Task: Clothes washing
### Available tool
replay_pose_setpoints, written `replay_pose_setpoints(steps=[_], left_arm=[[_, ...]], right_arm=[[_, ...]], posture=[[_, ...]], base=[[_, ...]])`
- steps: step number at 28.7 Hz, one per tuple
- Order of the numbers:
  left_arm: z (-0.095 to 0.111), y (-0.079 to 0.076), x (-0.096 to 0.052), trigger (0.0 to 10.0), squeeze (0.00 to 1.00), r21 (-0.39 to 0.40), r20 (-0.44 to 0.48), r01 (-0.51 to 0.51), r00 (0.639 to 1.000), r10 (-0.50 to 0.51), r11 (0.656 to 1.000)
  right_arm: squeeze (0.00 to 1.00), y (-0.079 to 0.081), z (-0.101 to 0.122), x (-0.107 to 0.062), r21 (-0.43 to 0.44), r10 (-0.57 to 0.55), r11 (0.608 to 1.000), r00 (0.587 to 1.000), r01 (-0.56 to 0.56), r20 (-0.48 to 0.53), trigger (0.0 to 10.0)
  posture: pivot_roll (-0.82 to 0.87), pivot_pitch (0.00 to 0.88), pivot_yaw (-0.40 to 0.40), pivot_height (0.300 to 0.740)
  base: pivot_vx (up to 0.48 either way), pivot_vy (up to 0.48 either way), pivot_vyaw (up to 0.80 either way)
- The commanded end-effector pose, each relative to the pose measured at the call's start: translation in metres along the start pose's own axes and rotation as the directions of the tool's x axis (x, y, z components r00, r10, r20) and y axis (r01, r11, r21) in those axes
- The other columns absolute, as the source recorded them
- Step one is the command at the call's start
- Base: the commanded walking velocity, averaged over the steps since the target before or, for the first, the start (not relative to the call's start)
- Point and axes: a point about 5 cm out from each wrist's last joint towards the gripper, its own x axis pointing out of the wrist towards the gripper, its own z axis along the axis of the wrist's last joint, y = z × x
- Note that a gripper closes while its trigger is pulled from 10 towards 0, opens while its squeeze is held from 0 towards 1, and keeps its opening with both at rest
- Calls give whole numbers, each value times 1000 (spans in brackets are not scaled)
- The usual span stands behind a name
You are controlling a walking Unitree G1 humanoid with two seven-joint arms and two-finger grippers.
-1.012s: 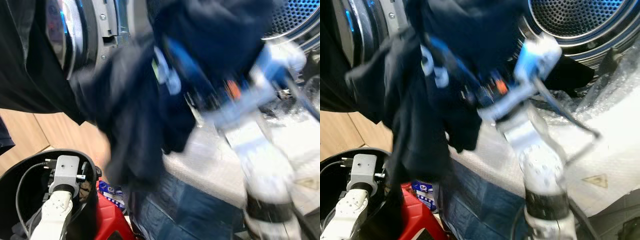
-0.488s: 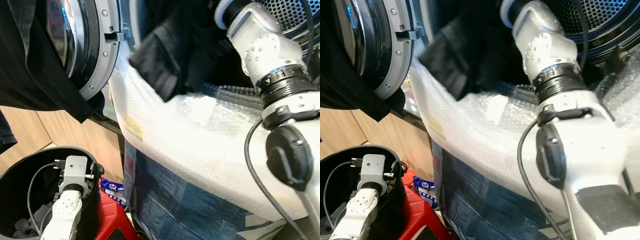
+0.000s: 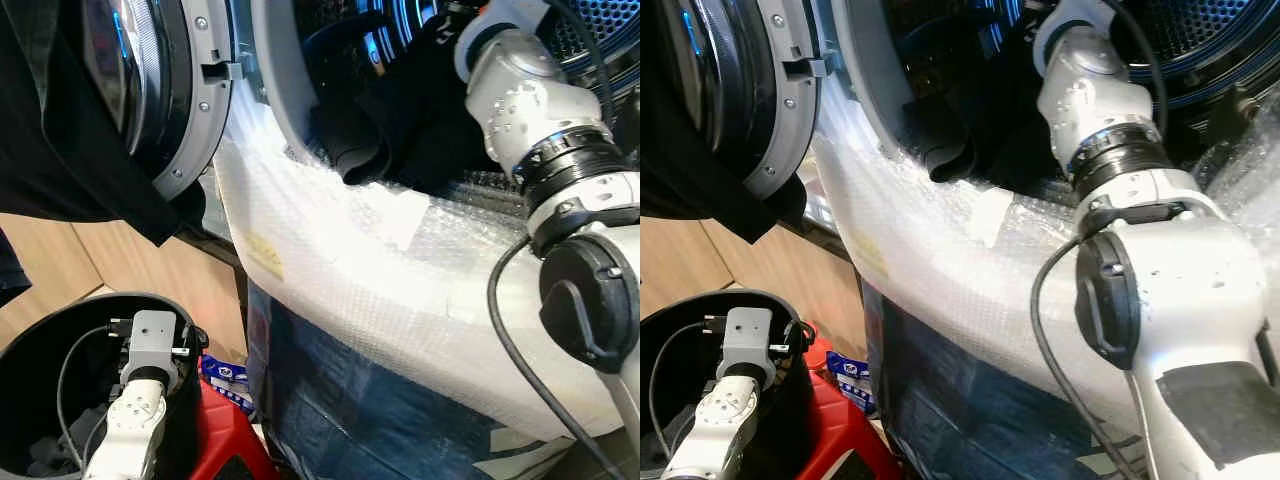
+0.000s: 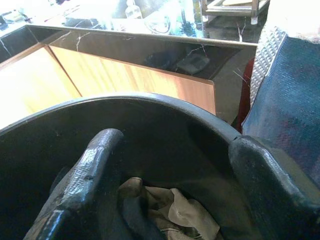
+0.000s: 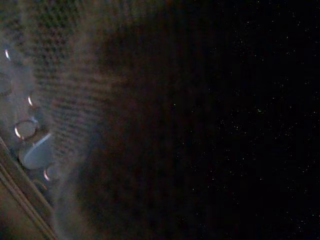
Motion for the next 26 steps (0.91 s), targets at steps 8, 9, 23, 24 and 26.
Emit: replay_pose_setpoints(steps=[8, 9, 23, 24, 26], left_arm=[[-6, -4, -8, 10000, 0, 11, -24, 40, 999, -40, 999], [-6, -4, -8, 10000, 0, 11, -24, 40, 999, -40, 999], [-3, -3, -9, 10000, 0, 17, -33, 54, 998, -53, 998], [-3, -3, -9, 10000, 0, 17, -33, 54, 998, -54, 998], [-3, -3, -9, 10000, 0, 17, -36, 57, 998, -56, 998]], right_arm=[[0, -15, -5, 1, -97, -127, 987, 992, 125, -9, 10000], [0, -18, -5, 1, -114, -141, 984, 990, 139, -5, 10000], [1000, -51, -17, 0, -222, -257, 943, 966, 247, -17, 10000], [1000, -52, -18, 1, -220, -255, 944, 967, 244, -20, 10000], [1000, -51, -18, 1, -231, -246, 944, 969, 235, -18, 10000]], posture=[[95, 0, -28, 740], [102, 0, -31, 740], [88, 0, -19, 740], [88, 0, -18, 740], [86, 0, -17, 740]], base=[[0, 0, 0], [0, 0, 0], [0, 0, 0], [0, 0, 0], [0, 0, 0]])
